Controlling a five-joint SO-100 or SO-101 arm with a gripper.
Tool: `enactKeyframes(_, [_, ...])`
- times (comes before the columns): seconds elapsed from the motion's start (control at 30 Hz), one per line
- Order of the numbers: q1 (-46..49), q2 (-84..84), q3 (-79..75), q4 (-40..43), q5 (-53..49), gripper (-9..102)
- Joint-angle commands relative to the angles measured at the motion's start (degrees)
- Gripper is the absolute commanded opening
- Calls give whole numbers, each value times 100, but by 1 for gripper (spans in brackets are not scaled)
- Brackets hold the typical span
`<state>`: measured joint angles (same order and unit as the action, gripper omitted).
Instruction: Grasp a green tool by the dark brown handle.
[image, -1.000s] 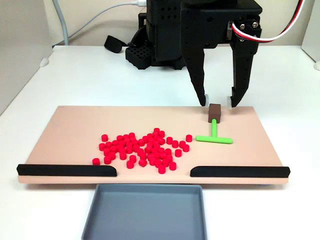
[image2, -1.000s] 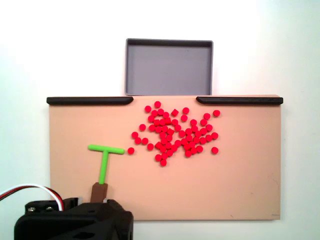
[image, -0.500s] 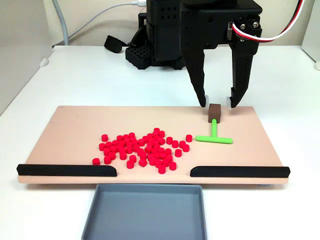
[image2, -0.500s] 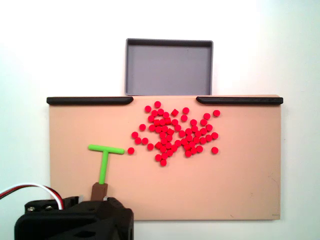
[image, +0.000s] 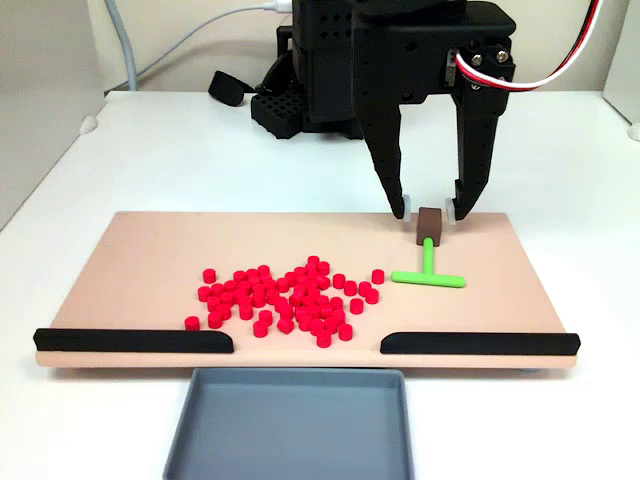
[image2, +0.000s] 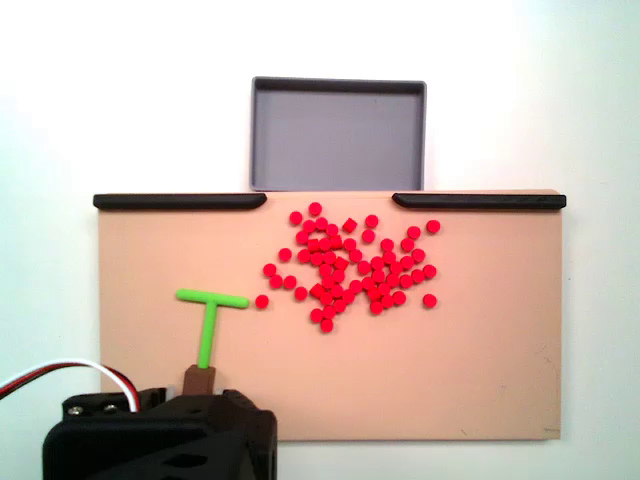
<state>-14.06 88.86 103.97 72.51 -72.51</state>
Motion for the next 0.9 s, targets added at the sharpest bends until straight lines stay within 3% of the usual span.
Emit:
enactKeyframes(0.0, [62, -18, -114, -53, -53, 15])
enactKeyframes(0.87, [-18, -26, -114, -53, -35, 12])
